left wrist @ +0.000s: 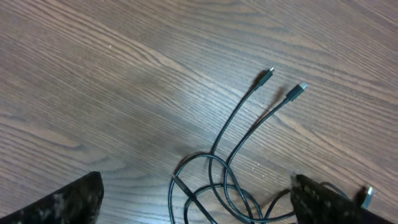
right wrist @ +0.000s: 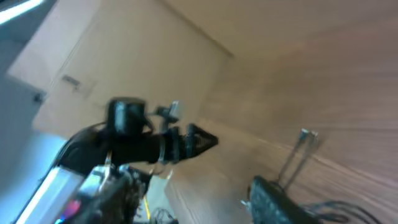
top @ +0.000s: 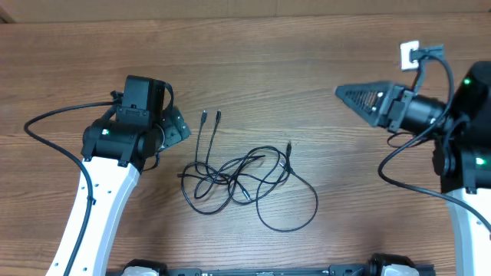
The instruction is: Untangle cables
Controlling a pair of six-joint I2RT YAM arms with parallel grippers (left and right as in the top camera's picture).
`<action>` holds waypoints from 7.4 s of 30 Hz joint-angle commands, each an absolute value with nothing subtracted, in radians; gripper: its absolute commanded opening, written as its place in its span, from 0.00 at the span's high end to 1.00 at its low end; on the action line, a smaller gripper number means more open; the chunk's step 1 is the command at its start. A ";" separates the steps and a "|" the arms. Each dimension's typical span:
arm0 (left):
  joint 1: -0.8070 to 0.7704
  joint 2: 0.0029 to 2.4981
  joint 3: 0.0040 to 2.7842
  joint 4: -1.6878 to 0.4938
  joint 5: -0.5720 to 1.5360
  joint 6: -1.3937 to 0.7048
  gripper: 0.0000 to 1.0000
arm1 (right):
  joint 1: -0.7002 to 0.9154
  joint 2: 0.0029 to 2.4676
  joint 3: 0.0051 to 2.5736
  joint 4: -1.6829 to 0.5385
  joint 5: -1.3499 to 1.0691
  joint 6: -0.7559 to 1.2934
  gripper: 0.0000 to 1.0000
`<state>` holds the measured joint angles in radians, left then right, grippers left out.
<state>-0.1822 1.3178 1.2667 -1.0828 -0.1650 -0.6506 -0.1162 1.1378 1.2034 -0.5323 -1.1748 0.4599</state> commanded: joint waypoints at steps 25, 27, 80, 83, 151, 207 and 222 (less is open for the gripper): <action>-0.178 1.320 1.274 -0.957 -0.144 -0.326 0.00 | 0.562 1.609 1.164 -0.942 -0.489 0.935 0.00; -0.178 1.320 1.274 -0.957 -0.145 -0.325 0.00 | 0.589 1.609 1.154 -0.965 -0.421 0.999 0.00; -0.177 1.320 1.274 -0.957 -0.145 -0.326 0.00 | 0.728 1.412 1.188 -0.963 0.084 1.137 0.11; -0.177 1.320 1.274 -0.957 -0.145 -0.325 0.00 | 0.728 1.525 1.183 -0.937 0.028 1.186 0.12; -0.177 1.320 1.274 -0.957 -0.145 -0.325 0.00 | 0.722 1.297 2.090 0.345 0.739 -0.217 0.96; -0.177 1.320 1.274 -0.957 -0.145 -0.326 0.00 | 0.332 1.387 2.089 0.507 0.920 -1.205 0.96; -0.177 1.320 1.274 -0.957 -0.145 -0.325 0.00 | -0.472 1.622 2.087 -0.474 0.962 0.099 0.96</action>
